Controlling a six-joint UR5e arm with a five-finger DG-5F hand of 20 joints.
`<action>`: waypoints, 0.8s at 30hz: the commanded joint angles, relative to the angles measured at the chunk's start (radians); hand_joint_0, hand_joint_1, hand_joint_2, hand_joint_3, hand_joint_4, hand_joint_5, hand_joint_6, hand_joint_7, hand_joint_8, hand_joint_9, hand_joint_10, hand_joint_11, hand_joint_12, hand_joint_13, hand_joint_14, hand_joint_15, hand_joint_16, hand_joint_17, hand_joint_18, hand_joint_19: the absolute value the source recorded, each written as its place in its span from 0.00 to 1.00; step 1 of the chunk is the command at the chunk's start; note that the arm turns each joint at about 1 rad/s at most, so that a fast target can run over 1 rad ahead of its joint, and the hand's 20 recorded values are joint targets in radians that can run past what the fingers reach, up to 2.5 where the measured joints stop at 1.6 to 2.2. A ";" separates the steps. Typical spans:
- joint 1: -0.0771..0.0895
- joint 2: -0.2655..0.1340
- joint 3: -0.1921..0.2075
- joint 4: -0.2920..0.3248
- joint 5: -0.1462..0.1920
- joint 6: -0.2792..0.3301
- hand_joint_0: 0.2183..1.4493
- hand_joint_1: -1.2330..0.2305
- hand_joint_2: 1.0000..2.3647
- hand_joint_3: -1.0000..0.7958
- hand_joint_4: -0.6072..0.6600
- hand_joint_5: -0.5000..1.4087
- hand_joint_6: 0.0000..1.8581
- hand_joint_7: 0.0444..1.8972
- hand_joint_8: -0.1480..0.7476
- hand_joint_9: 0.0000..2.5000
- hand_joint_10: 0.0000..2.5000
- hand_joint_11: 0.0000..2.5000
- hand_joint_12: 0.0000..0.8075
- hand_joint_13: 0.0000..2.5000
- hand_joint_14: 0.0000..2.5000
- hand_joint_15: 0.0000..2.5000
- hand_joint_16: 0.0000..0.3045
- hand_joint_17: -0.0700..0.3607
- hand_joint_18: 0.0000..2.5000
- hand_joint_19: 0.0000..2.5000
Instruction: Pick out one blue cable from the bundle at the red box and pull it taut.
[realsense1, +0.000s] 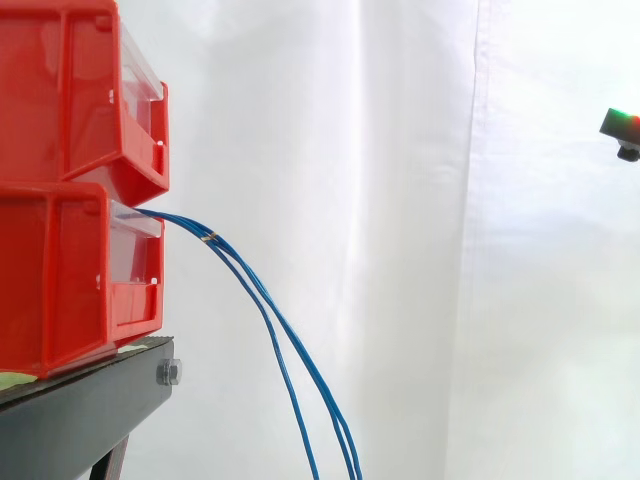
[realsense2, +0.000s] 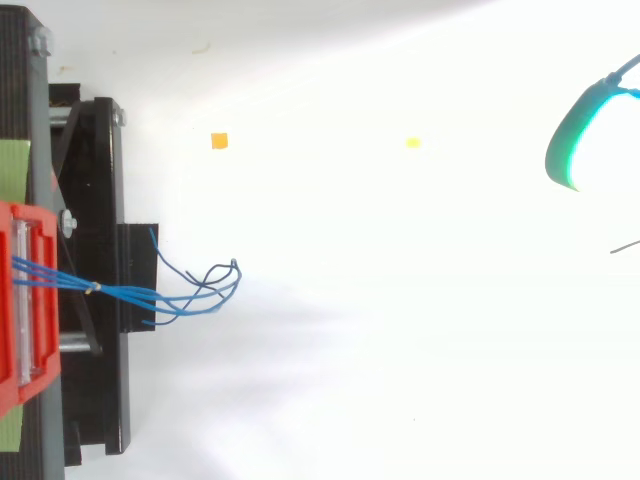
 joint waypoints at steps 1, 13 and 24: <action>0.003 0.000 0.000 0.000 -0.003 0.002 0.25 0.48 0.00 0.28 0.58 0.15 0.27 0.36 0.43 0.23 0.00 0.12 0.38 0.16 0.00 0.04 0.14 0.39 0.14 0.09; 0.007 -0.018 0.000 0.086 0.005 -0.012 0.25 0.47 0.00 0.28 0.59 0.15 0.27 0.36 0.44 0.23 0.00 0.12 0.38 0.17 0.00 0.04 0.13 0.37 0.15 0.08; 0.021 -0.114 0.006 0.169 0.083 -0.053 0.25 0.41 0.00 0.28 0.60 0.14 0.27 0.36 0.43 0.22 0.00 0.13 0.38 0.18 0.00 0.06 0.13 0.37 0.16 0.09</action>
